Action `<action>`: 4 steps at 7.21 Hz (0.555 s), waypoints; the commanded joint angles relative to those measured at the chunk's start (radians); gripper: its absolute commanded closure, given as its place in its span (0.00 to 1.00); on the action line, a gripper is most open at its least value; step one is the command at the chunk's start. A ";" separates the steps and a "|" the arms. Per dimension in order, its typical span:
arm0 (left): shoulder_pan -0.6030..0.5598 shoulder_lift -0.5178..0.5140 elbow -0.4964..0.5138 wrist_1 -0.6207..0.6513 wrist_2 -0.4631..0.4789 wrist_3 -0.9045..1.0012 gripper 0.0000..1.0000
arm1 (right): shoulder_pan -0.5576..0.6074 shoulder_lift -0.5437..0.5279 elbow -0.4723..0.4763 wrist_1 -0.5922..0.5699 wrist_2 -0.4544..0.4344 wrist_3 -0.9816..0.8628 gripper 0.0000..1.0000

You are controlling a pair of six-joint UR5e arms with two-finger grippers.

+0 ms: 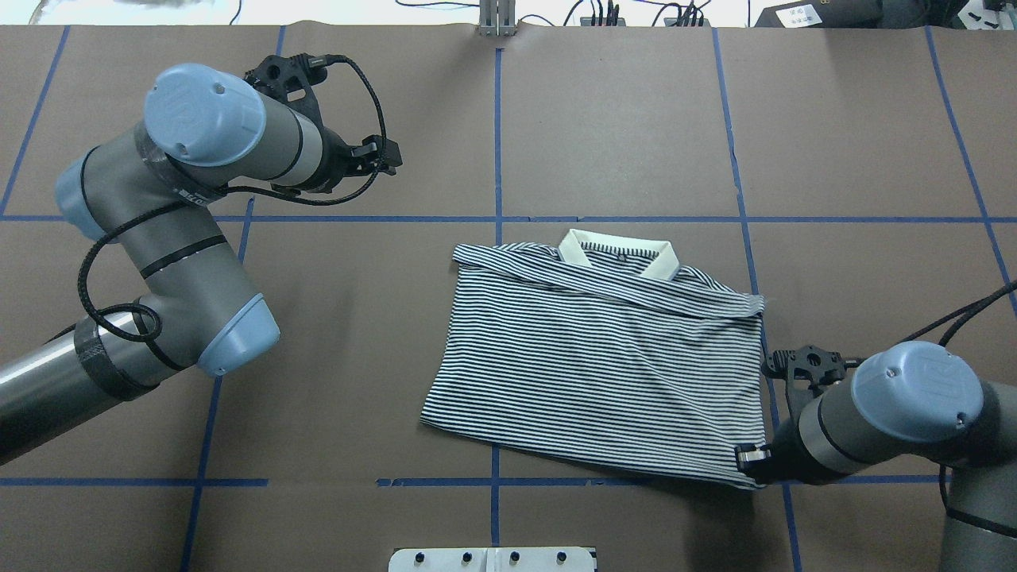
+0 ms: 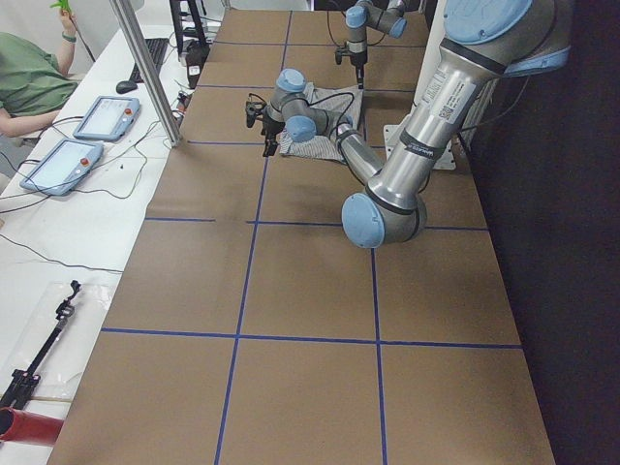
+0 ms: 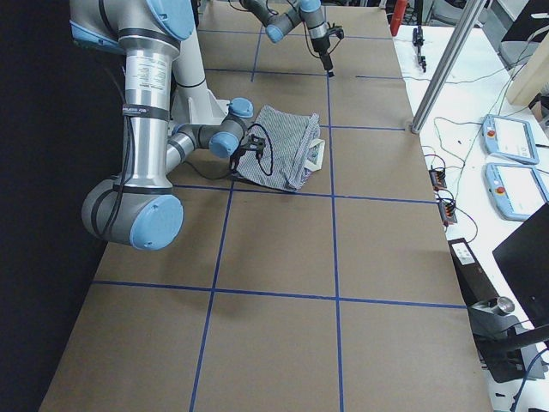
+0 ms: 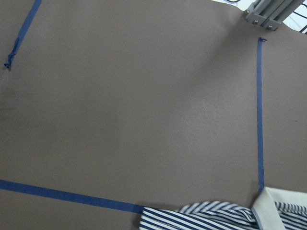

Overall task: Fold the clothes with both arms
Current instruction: 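Drag the shirt edge sideways with the right gripper while the left gripper approaches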

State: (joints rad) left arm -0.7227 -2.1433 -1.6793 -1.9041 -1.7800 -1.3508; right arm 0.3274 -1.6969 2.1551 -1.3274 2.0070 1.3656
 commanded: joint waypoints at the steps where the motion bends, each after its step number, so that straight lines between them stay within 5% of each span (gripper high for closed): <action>1: 0.026 -0.001 0.000 -0.001 0.001 -0.021 0.00 | -0.082 -0.020 0.028 0.013 0.024 0.114 0.01; 3: 0.107 -0.001 -0.022 0.025 0.001 -0.144 0.00 | -0.012 0.047 0.051 0.014 0.024 0.118 0.00; 4: 0.191 0.000 -0.081 0.140 0.007 -0.238 0.00 | 0.065 0.128 0.045 0.014 0.019 0.118 0.00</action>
State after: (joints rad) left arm -0.6143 -2.1441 -1.7100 -1.8571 -1.7779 -1.4876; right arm 0.3166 -1.6445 2.1987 -1.3139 2.0292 1.4800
